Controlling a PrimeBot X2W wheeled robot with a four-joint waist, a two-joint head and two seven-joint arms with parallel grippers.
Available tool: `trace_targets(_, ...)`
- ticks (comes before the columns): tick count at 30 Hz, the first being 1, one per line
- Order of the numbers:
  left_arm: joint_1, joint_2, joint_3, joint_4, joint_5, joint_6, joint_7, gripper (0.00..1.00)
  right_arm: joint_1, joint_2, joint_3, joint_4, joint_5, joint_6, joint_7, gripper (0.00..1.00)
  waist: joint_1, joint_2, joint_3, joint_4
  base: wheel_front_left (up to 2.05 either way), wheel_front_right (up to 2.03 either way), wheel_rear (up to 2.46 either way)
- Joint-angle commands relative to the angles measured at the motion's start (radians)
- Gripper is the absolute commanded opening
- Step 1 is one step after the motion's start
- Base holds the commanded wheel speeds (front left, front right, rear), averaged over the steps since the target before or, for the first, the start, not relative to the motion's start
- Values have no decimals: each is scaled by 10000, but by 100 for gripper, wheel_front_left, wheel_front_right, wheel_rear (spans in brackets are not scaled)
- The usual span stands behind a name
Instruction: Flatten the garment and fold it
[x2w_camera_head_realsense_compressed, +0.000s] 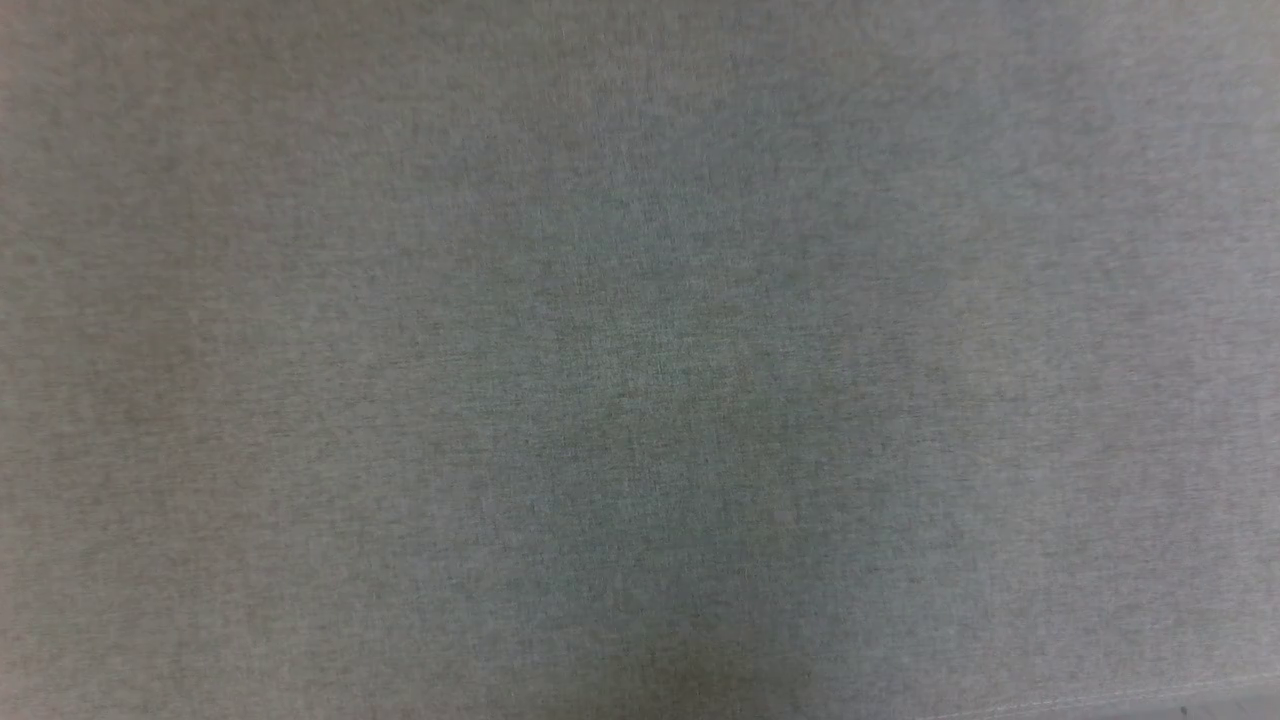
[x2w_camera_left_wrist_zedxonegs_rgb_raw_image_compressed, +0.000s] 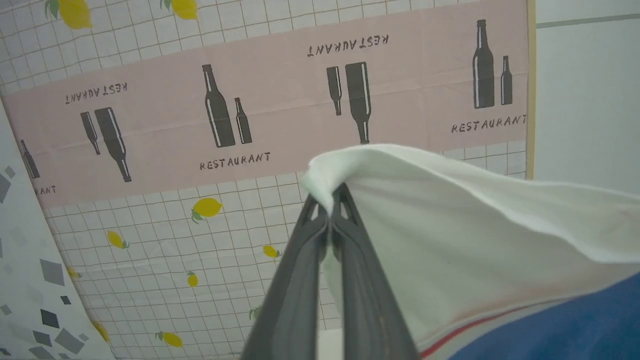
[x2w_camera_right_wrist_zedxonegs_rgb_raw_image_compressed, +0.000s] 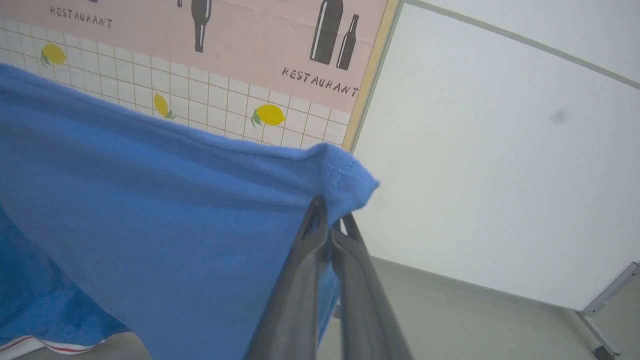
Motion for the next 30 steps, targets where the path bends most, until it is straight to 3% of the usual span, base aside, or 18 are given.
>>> trace_targets(1, 88, -37, 61, 151, -153, -53, -114, 0, -159, 69, 111, 196, -44, -19, -142, 0, -3, 120, 483, -14, 0, 0, 0)
trace_targets(9, 1879, -75, 209, 691, -523, -398, -431, 0, 602, 381, 1288, 1082, 531, -19, -804, 0, -3, 120, -281, 134, 0, 0, 0)
trace_targets(16, 5473, -212, 661, -216, -1048, -548, -480, 0, 3081, 55, 2335, 1029, 1629, -19, -1417, 0, -3, 120, -1758, 552, 0, 0, 0)
trace_targets(20, 8071, -219, 1143, -1394, -1411, -295, -482, 0, 4982, -187, 2662, 552, 2312, -19, -1599, 0, -3, 120, -2622, 658, 0, 0, 0)
trace_targets(24, 10935, -144, 1561, -2929, -1726, 231, -483, 0, 7098, -499, 2718, -210, 2914, -19, -1625, 0, -3, 120, -3440, 718, 0, 0, 0)
trace_targets(30, 14615, 40, 2013, -5586, -2121, 1395, -334, 0, 9923, -818, 2158, -1548, 3262, -19, -1278, 0, -3, 120, -4353, 740, 0, 0, 0)
